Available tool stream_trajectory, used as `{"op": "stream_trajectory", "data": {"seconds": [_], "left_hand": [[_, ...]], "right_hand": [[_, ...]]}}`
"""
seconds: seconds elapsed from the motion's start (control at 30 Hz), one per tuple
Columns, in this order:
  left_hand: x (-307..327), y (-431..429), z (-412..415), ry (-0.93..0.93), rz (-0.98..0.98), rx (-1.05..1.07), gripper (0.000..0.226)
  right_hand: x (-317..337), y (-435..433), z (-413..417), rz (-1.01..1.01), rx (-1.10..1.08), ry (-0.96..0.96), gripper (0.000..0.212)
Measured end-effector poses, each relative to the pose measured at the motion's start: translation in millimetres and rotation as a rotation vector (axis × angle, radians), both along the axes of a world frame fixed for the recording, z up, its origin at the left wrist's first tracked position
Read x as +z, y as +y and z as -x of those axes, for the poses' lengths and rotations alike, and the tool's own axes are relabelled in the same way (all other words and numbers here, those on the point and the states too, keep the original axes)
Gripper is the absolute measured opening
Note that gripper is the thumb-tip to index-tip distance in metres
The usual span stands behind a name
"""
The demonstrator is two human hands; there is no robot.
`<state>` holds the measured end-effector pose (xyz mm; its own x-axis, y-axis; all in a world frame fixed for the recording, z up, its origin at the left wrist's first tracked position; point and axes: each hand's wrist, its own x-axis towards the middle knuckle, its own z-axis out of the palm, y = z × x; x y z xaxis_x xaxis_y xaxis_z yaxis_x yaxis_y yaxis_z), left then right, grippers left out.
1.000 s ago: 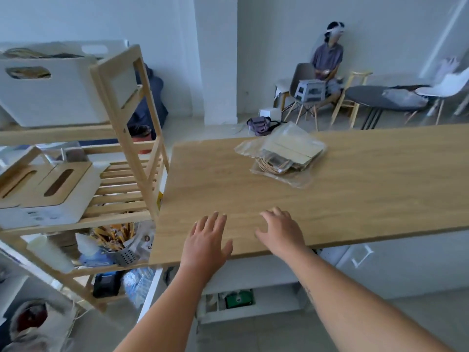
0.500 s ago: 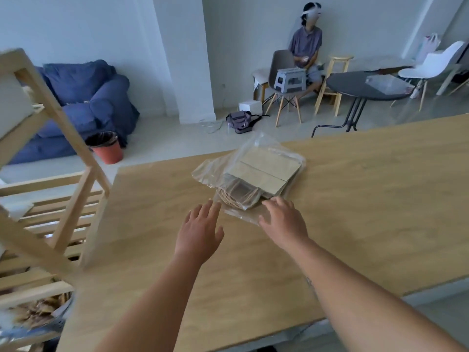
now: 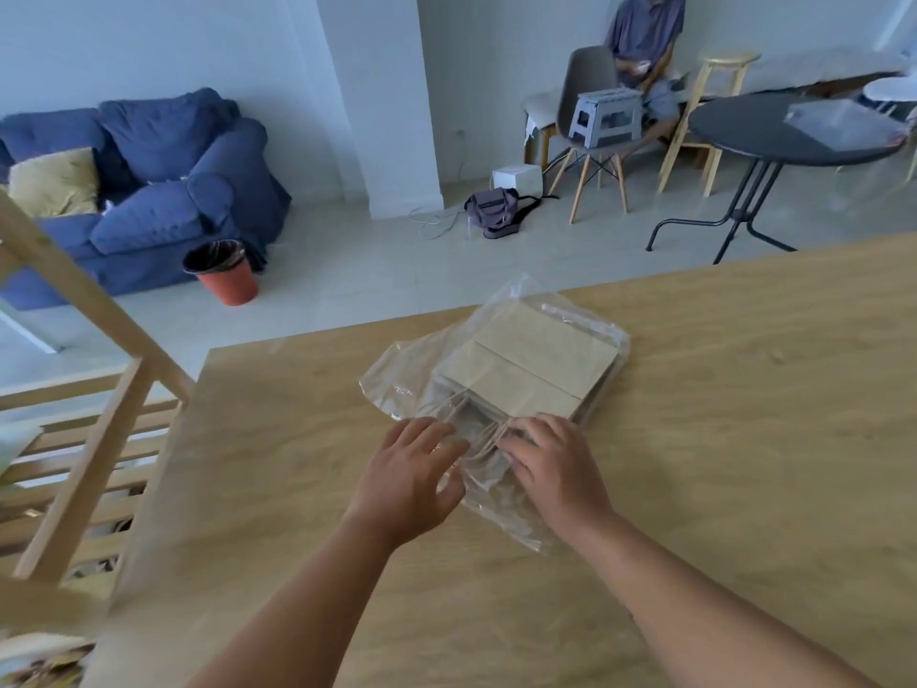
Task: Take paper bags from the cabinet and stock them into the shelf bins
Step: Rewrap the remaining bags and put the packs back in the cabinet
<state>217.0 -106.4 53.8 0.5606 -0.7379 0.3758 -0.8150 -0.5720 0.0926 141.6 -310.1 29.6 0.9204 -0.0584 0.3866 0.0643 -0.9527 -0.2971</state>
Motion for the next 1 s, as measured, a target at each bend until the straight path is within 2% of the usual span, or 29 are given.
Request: {"op": "stream_trajectory", "data": {"seconds": [0.17,0.3,0.47,0.57,0.67,0.8,0.9,0.97,1.0], "left_hand": [[20,-5,-31,0.084,0.006,0.098,0.042],[19,-30,-65,0.392,-0.089,0.267,0.061],[10,-68,-94,0.659,-0.073,0.377,0.082],[3,-85,-105,0.859,-0.023,0.45,0.089],[-5,-89,-104,0.858,-0.054,0.494,0.083],[-7,-82,-96,0.821,-0.077,0.493,0.082],[-11,-74,-84,0.795,-0.071,0.493,0.077],[-13,-69,-68,0.768,-0.033,0.517,0.073],[-15,-67,-60,0.769,0.0,0.535,0.073]], "right_hand": [[-13,-1,30,-0.015,0.002,-0.026,0.026],[-30,-5,56,-0.062,-0.01,0.045,0.03],[-44,-7,84,-0.107,-0.026,0.075,0.019],[-46,-3,92,-0.12,-0.021,0.132,0.028],[-47,1,95,-0.225,0.01,0.23,0.033],[-22,5,93,-0.55,-0.057,0.337,0.048],[-7,7,77,-0.739,-0.265,0.205,0.036],[-1,4,61,-0.733,-0.488,0.076,0.02],[-1,0,51,-0.705,-0.605,0.038,0.019]]}}
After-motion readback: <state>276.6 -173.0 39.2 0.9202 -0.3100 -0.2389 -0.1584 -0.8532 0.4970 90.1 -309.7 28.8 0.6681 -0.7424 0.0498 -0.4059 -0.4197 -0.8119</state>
